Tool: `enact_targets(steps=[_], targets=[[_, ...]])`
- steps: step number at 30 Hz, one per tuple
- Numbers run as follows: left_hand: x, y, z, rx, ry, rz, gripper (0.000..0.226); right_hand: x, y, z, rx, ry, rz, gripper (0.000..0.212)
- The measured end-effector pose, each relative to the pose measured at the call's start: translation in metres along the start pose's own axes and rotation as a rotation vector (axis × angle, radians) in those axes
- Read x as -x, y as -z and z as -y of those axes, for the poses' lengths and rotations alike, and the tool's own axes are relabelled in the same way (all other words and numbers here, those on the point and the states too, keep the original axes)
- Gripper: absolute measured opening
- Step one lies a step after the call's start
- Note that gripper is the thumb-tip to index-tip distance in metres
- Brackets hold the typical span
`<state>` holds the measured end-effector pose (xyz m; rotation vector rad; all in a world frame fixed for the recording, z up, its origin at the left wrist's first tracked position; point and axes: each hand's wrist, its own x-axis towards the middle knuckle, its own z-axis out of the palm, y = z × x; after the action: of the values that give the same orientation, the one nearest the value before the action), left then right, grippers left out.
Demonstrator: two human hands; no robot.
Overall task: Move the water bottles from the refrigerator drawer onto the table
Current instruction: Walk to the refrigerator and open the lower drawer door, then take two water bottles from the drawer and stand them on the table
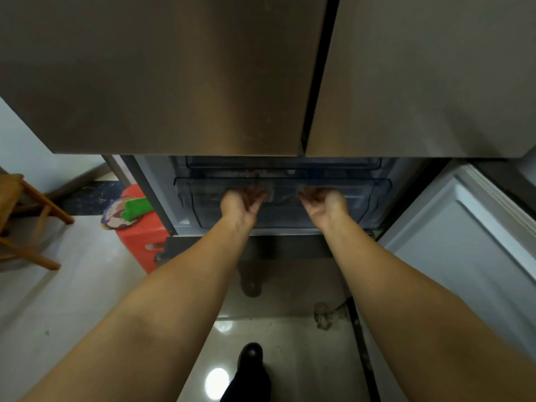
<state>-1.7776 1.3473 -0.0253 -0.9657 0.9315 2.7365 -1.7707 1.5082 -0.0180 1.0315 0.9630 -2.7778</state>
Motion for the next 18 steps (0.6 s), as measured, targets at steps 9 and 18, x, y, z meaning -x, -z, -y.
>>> enact_targets(steps=[9, 18], targets=[[0.055, 0.026, 0.023, -0.066, -0.039, -0.132, 0.024, 0.046, 0.034, -0.014, 0.105, -0.006, -0.056, 0.029], [0.125, 0.053, 0.044, -0.026, -0.052, -0.180, 0.023, 0.092, 0.074, -0.026, 0.172, -0.019, -0.045, 0.030]])
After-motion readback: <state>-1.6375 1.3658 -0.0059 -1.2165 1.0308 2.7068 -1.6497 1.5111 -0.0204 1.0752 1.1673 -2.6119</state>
